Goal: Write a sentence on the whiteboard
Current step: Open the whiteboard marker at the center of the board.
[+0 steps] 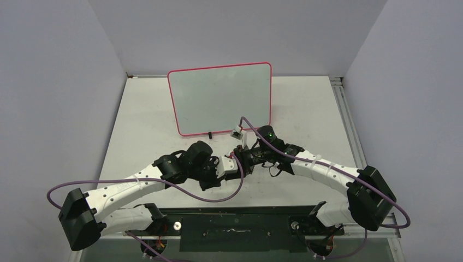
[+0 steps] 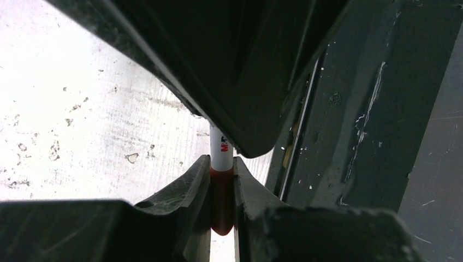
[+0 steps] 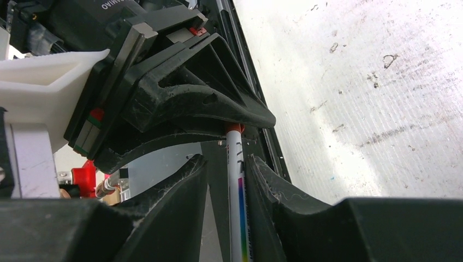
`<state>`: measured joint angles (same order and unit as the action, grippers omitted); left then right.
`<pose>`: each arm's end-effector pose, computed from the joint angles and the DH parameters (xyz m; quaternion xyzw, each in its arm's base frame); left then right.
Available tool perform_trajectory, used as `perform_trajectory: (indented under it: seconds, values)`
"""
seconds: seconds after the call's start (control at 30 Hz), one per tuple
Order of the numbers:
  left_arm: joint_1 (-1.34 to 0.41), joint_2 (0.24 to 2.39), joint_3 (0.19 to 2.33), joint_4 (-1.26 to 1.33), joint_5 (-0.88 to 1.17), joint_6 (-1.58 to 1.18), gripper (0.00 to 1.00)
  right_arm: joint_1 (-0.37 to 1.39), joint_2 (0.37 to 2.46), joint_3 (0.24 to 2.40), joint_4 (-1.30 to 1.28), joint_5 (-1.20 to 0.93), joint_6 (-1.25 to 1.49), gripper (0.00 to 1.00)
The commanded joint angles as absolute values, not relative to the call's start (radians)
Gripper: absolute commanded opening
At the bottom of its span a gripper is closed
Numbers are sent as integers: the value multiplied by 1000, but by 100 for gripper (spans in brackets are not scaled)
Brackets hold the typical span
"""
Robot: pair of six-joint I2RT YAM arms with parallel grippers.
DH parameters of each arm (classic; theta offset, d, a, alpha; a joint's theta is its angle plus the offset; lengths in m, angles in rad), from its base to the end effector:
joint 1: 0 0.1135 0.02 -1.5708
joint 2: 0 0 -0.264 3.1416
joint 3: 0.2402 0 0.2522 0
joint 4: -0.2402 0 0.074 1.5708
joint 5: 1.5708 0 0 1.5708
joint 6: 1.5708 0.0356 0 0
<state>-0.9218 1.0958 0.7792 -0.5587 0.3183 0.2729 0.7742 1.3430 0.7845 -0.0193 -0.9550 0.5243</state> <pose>0.1240 -0.1819 0.2463 0.5668 0.7371 -0.2485 0.2714 0.1793 0.2159 0.2401 -0.3145 0.7475 0.5776 0.0927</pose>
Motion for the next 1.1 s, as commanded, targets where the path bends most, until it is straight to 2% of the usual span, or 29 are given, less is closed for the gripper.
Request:
perform_trajectory:
  seconds: [0.0, 0.23, 0.33, 0.63, 0.9, 1.07]
  values:
    - [-911, 1088, 831, -474, 290, 261, 0, 817, 1354, 784, 69, -1025, 542, 30]
    - [-910, 1088, 830, -474, 287, 261, 0, 823, 1357, 785, 66, -1023, 536, 15]
    - [-908, 1087, 828, -472, 281, 261, 0, 825, 1356, 785, 53, -1017, 526, 6]
    - [-909, 1044, 793, -435, 221, 274, 0, 813, 1315, 838, -75, -999, 418, 5]
    - [-907, 1038, 774, -426, 177, 288, 0, 635, 1232, 831, -154, -1110, 351, 5]
    - [-902, 1047, 772, -427, 170, 291, 0, 626, 1215, 856, -268, -1084, 276, 5]
